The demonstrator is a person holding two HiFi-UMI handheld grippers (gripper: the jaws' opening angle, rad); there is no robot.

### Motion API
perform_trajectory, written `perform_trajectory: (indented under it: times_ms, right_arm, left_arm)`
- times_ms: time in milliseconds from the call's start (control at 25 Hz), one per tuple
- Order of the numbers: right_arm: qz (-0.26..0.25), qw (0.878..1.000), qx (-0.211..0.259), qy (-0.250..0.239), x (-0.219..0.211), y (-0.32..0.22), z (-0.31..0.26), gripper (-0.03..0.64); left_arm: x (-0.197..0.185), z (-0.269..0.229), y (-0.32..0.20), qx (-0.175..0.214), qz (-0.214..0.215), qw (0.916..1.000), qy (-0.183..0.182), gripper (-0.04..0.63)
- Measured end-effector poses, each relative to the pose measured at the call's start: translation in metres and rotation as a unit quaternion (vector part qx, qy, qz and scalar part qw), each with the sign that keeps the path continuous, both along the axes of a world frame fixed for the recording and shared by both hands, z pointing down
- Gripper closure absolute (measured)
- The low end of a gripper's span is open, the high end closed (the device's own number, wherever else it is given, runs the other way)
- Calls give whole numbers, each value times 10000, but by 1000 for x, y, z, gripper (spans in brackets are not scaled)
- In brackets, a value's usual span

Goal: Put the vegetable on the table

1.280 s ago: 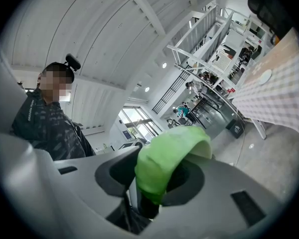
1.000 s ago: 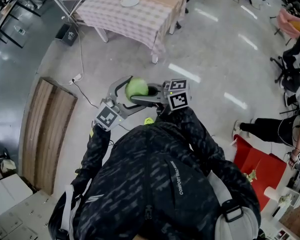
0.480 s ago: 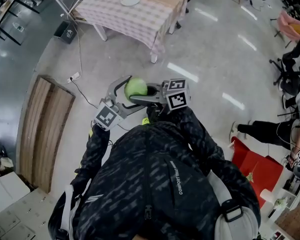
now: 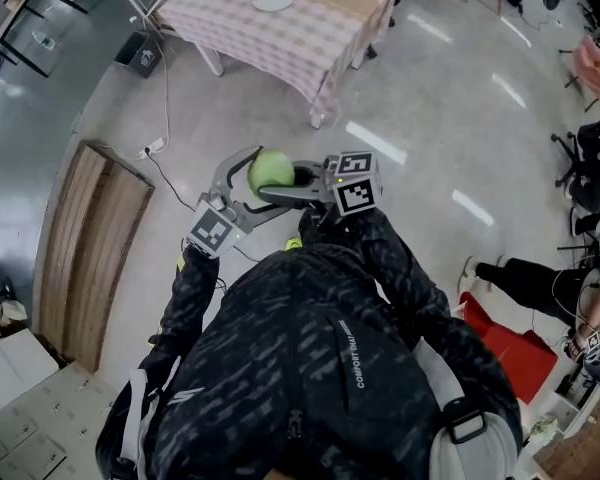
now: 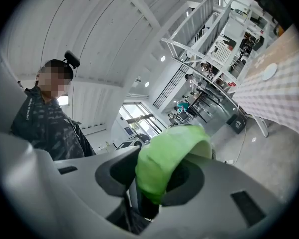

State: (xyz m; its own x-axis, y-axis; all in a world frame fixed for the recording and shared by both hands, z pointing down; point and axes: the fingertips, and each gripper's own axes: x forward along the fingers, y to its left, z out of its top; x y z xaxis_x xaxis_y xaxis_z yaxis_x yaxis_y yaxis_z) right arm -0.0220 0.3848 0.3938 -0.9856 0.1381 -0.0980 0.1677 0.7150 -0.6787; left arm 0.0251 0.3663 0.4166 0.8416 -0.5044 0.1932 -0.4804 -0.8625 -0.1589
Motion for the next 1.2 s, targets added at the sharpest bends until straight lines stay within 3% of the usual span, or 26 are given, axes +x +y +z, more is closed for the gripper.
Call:
perform_trajectory:
  times_ms: [1200]
  right_arm:
    - [-426, 9986, -311, -17, 27, -215, 8, 499]
  left_arm:
    - [26, 10, -218, -335, -404, 9986, -91, 130]
